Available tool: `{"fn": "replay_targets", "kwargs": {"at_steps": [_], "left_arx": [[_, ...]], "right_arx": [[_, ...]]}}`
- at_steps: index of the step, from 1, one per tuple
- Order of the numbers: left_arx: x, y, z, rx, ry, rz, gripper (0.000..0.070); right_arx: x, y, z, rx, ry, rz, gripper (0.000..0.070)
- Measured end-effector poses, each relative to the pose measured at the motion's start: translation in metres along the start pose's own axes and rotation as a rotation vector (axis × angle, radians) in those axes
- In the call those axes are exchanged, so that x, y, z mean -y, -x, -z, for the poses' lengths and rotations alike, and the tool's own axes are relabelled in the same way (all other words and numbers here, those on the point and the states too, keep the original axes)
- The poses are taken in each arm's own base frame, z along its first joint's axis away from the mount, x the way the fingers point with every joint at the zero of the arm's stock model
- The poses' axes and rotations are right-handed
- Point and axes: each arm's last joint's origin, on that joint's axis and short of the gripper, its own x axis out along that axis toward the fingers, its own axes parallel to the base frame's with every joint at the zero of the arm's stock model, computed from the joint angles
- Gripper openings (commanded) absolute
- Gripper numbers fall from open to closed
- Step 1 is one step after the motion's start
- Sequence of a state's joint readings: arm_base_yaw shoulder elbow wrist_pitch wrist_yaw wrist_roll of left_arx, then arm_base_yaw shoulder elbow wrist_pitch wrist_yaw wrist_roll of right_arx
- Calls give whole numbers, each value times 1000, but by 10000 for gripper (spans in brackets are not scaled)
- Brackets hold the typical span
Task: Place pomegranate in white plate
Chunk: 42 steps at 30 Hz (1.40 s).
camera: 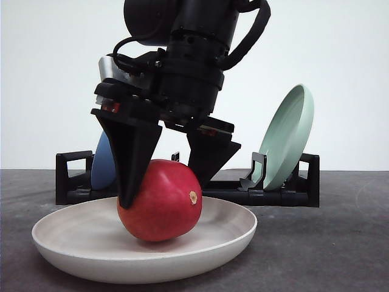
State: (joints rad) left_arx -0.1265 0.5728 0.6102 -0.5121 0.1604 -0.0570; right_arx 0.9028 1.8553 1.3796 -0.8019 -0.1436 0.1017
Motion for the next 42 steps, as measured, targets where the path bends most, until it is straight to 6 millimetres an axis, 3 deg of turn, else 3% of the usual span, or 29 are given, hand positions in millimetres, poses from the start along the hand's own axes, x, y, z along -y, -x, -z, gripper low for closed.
{"fn": "replay_targets", "kwargs": {"at_steps": [8, 17, 20, 23, 26, 29, 42], "left_arx": [[0, 0, -1, 8, -1, 0, 392], [0, 0, -1, 8, -1, 0, 392], [0, 0, -1, 8, -1, 0, 393], [0, 0, -1, 8, -1, 0, 393], [0, 0, -1, 8, -1, 0, 392], [0, 0, -1, 8, -1, 0, 393], [0, 0, 0, -4, 11, 0, 393]], "right_arx": [[-1, 0, -1, 5, 1, -11, 628], [-7, 2, -2, 36, 22, 0, 632], [-9, 21, -3, 110, 30, 38, 631], [-12, 50, -1, 293, 50, 24, 625], [-9, 70, 13, 458, 59, 9, 625], [-1, 74, 32, 546, 60, -31, 619], [67, 88, 130, 651, -124, -48, 615]]}}
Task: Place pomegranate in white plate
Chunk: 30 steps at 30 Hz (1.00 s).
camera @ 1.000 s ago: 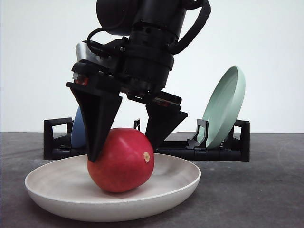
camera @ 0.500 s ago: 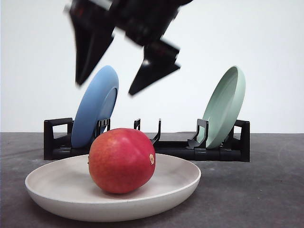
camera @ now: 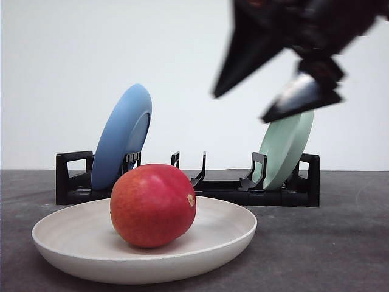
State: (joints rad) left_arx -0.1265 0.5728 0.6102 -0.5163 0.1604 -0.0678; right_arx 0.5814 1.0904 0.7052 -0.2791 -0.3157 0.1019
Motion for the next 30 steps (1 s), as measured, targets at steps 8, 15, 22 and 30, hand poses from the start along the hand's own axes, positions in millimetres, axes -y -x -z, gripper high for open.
{"fn": "replay_targets", "kwargs": {"at_steps": [8, 15, 22, 30], "left_arx": [[0, 0, 0, 0, 2, 0, 393], [0, 0, 0, -1, 8, 0, 393], [0, 0, 2, -22, 16, -2, 0], [0, 0, 2, -25, 17, -2, 0]], "right_arx": [[35, 34, 35, 88, -147, 120, 615], [44, 41, 38, 121, -215, 147, 615], [44, 41, 37, 124, -221, 147, 17], [44, 41, 34, 152, -204, 130, 16]]}}
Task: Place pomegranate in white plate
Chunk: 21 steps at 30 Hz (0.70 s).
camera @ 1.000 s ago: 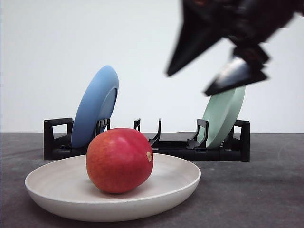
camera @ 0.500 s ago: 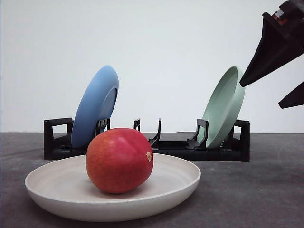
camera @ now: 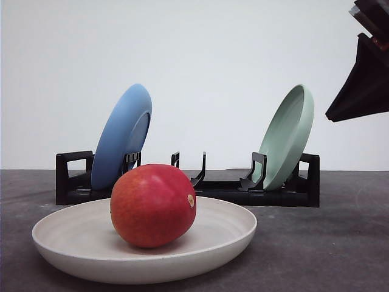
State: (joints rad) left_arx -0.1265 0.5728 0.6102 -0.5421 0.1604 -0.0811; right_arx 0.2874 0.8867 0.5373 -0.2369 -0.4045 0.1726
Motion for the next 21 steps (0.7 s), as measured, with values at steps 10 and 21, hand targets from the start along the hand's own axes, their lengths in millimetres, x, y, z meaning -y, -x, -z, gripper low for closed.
{"fn": "replay_targets", "kwargs": {"at_steps": [10, 21], "left_arx": [[0, 0, 0, 0, 1, 0, 0], [-11, -7, 31, 135, 6, -45, 0]], "right_arx": [[0, 0, -2, 23, 10, -5, 16], [0, 0, -2, 23, 10, -4, 16]]}}
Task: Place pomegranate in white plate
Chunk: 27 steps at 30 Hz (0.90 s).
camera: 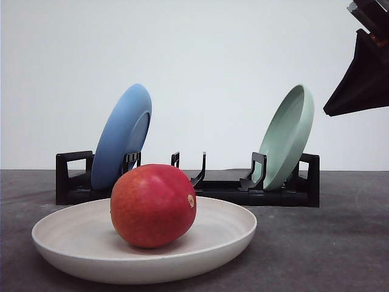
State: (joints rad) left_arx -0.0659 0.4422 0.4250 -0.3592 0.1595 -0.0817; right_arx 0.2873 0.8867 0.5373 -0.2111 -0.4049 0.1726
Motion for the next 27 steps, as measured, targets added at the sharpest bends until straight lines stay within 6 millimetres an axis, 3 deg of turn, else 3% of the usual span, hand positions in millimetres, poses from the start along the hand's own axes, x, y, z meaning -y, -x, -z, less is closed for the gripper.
{"fn": "replay_targets", "kwargs": {"at_steps": [6, 12, 27], "left_arx": [[-8, -5, 47, 86, -3, -29, 0], [-13, -7, 75, 153, -8, -70, 0], [-14, -9, 84, 223, -18, -85, 0]], "right_arx": [[0, 0, 0, 0, 0, 0, 16], [0, 0, 0, 0, 0, 0, 16], [0, 0, 0, 0, 0, -1, 16]]}}
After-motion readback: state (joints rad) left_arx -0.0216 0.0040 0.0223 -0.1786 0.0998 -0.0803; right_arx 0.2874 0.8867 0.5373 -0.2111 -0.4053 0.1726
